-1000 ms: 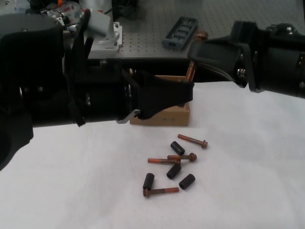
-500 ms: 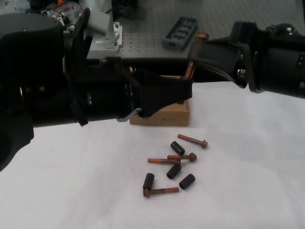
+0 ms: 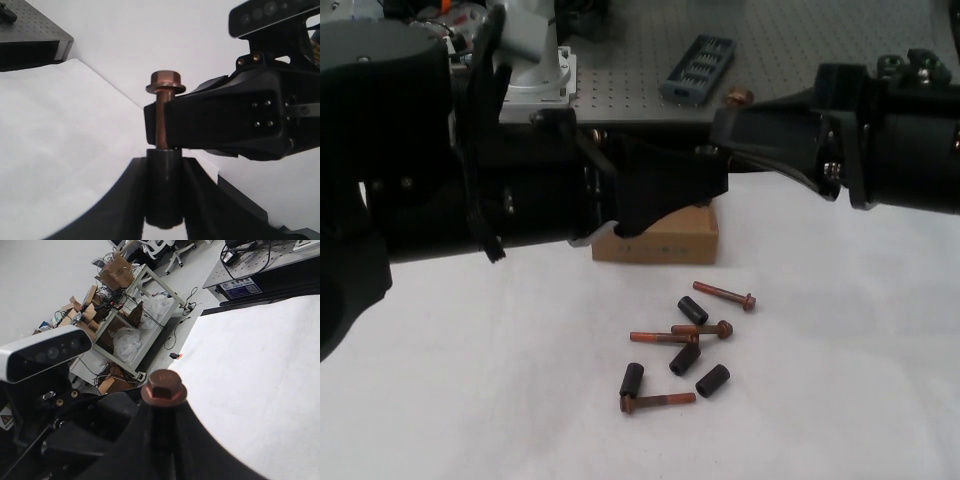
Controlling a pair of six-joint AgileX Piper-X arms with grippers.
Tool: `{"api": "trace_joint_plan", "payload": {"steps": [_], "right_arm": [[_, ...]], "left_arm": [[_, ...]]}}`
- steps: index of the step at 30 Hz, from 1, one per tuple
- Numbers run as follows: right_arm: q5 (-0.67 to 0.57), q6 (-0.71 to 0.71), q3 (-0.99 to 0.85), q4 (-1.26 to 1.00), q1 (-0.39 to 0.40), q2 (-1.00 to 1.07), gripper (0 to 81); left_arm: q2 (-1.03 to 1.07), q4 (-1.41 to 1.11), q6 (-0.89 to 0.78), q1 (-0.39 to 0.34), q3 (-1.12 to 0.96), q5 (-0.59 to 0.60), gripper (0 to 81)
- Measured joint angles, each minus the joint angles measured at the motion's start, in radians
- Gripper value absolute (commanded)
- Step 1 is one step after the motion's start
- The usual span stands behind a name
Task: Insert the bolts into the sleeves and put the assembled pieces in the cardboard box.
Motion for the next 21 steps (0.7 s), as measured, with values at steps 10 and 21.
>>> {"api": "trace_joint_plan", "payload": {"steps": [10, 21], "right_arm": [[-0.002, -0.056, 0.000, 0.039, 0.000, -0.002, 24.9], [0.005, -0.085, 0.000, 0.085, 0.006, -0.017, 36.4]], "left_arm": [[0.000, 0.000, 0.006, -0.001, 0.003, 0.008, 0.6], [0.004, -0.066, 0.006, 0.011, 0.008, -0.059, 0.6]]}}
